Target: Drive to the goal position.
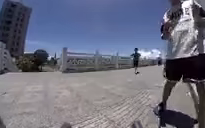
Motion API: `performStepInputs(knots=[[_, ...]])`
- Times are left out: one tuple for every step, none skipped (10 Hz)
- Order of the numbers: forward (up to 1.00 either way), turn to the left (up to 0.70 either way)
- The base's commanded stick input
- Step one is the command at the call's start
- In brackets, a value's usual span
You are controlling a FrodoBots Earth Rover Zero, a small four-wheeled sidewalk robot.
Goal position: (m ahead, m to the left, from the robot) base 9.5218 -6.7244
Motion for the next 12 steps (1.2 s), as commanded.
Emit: performStepInputs(knots=[[0.7, -0.13], [0.7, -0.14], [0.7, -0.14], [0.7, -0.14], [0.7, -0.14], [0.7, -0.14], [0.7, -0.14], [0.7, -0.14], [0.7, -0.14], [0.7, -0.14], [0.7, -0.14], [0.7, -0.14]])
